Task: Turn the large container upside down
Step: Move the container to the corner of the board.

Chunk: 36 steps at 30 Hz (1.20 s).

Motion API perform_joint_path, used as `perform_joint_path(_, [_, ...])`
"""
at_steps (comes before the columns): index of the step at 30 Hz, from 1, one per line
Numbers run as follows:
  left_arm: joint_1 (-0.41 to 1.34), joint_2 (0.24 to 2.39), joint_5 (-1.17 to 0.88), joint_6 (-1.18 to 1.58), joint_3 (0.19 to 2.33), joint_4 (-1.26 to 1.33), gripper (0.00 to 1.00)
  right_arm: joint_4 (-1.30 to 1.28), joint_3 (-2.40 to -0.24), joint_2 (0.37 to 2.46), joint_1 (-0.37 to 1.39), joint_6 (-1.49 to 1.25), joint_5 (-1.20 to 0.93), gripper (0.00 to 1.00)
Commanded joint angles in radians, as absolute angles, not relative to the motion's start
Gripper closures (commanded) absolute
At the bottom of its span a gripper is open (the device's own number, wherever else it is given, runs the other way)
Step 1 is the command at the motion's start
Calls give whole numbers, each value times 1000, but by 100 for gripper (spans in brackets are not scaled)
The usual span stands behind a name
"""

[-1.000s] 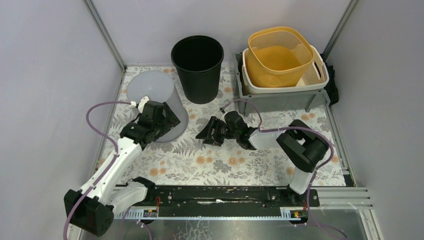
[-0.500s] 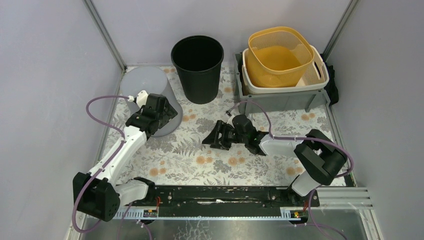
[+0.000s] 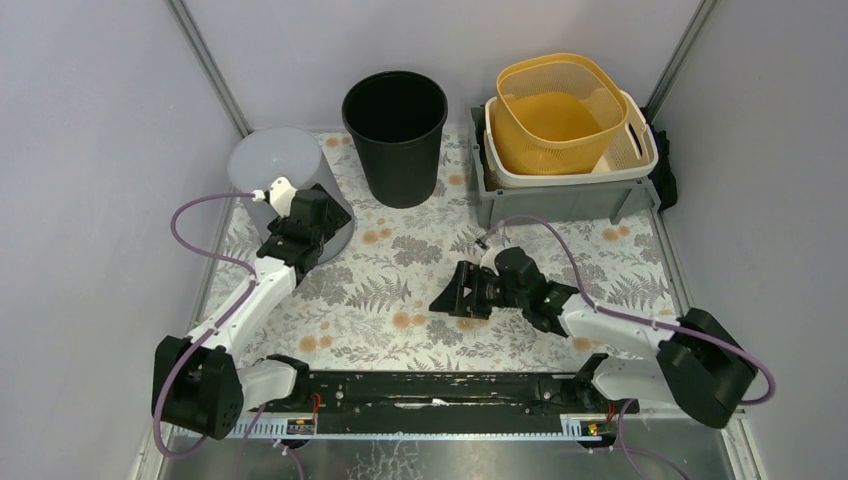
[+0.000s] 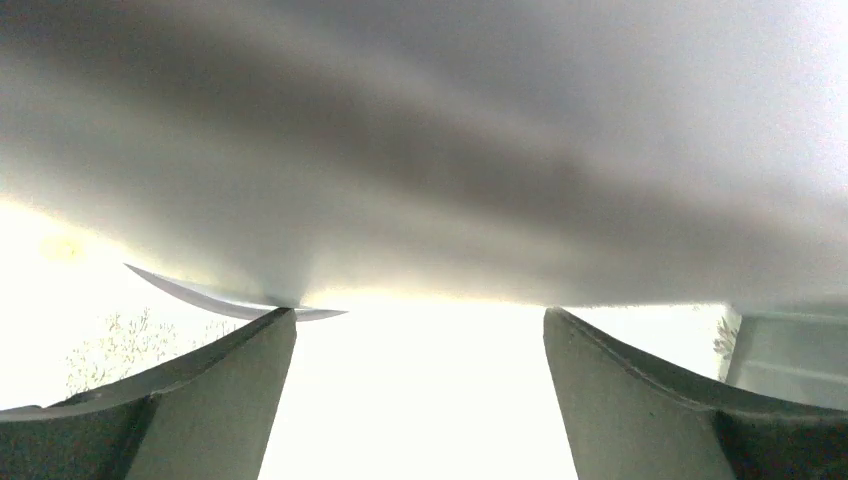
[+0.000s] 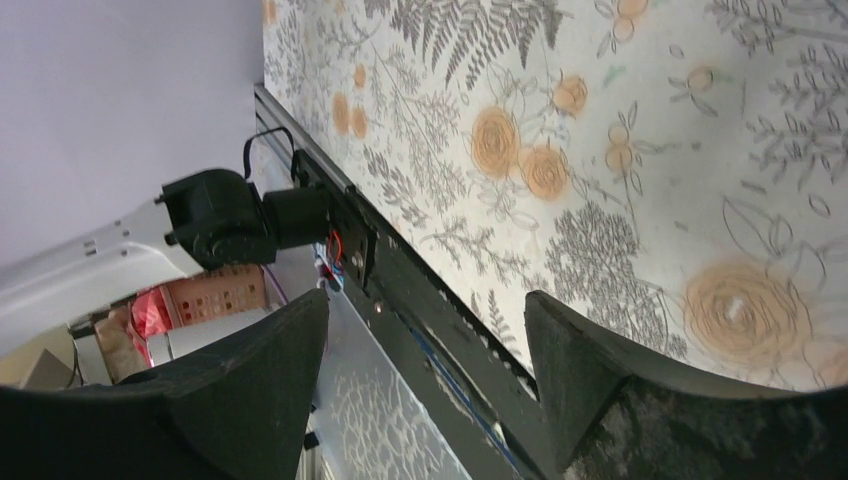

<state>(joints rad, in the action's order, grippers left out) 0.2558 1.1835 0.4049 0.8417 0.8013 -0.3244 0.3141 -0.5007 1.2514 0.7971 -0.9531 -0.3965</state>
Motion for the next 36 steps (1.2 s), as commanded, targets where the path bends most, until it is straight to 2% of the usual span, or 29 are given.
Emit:
perform_joint_path(1, [229,1283,379,872,706,-337,0,209,-458,1132,793,-890,-412,20])
perform_joint_path(5, [229,1313,398,876,716,-330,0,139,-436,1056,792,-868,-397,17])
perform_joint_path(14, [220,1377,417,861,773,-307,0,128,-424,1036,795,-878,-403,15])
perform_joint_path(20, [162,1421,396,851,824,-278,0,87,-441,1014,795,-864,-403,9])
perform_joint_path(26, [107,1489,381,851,899,-263,0,49,-445,984,795,-862,-390,7])
perform_joint_path(36, [-6,1606,227,805,977,-155,0,12,-428,896,796,-885,-365,6])
